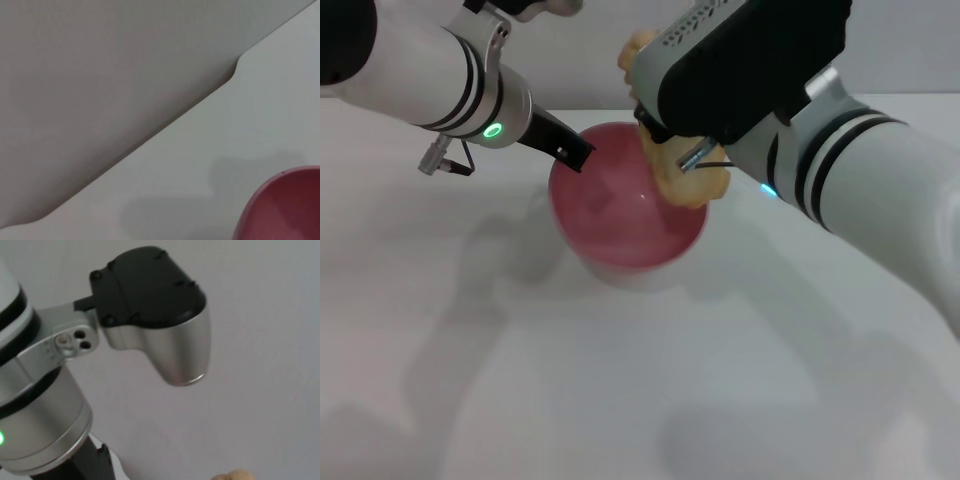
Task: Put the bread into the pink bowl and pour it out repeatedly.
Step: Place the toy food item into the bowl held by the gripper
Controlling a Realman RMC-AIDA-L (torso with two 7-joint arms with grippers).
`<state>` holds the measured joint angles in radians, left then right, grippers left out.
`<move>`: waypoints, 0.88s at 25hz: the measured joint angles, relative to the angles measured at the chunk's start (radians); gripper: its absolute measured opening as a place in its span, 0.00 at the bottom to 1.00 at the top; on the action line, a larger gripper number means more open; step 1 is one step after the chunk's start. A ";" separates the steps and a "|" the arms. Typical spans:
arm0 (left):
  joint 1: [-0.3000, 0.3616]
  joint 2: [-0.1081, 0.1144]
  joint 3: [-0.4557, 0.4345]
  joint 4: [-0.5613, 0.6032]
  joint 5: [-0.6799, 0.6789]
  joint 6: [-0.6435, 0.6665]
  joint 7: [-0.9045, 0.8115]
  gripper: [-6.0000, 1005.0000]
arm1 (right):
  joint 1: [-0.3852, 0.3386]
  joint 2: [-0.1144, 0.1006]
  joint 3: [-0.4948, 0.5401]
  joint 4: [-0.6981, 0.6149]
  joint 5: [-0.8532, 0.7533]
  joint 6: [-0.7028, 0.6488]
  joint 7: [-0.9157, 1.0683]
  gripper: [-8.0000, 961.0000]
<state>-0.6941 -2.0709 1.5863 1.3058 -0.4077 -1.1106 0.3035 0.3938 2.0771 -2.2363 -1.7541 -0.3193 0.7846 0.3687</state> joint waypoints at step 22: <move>-0.001 0.000 0.001 0.008 -0.002 -0.006 0.000 0.05 | -0.039 0.005 -0.034 0.059 -0.155 -0.060 0.083 0.34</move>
<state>-0.6950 -2.0709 1.5877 1.3138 -0.4098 -1.1163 0.3037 0.3552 2.0816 -2.2703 -1.6954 -0.4739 0.7242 0.4520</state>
